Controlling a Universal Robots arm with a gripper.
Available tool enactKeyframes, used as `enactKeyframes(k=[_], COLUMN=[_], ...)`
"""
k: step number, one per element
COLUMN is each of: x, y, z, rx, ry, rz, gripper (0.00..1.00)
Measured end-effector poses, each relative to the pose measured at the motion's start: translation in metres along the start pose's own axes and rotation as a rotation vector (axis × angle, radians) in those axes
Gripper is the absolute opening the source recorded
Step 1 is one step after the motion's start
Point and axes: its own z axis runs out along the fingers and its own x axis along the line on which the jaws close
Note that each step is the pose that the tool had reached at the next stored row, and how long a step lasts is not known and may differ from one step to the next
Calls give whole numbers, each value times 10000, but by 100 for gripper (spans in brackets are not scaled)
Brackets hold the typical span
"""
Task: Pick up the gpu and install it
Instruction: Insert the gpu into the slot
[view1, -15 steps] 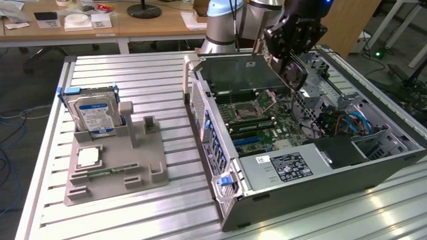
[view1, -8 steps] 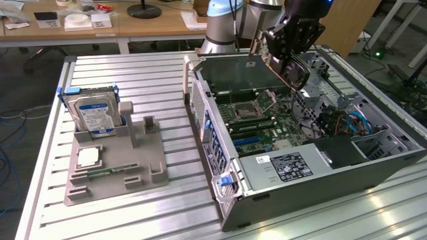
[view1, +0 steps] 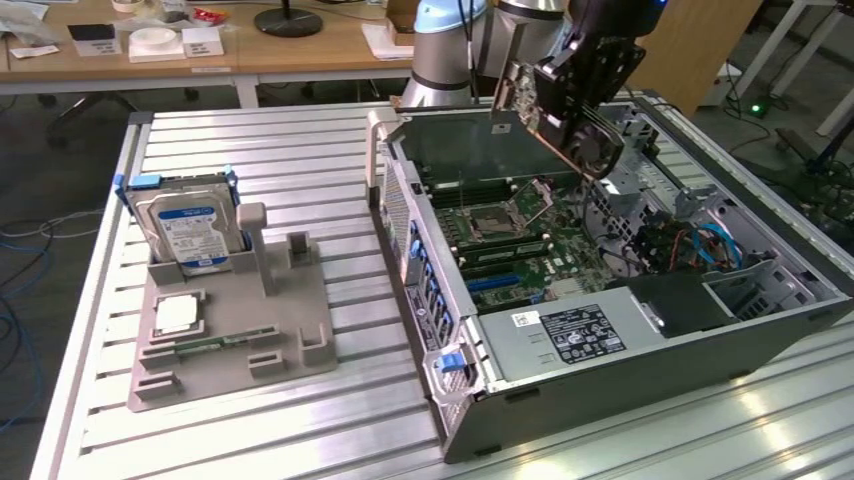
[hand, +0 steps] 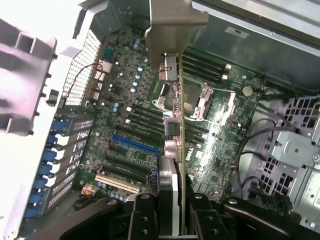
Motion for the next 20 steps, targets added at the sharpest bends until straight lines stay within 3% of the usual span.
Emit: enactKeyframes(k=[20], x=[0], y=[0], z=[0], rx=[-45], ry=[51], rz=[-2804], gripper=[28])
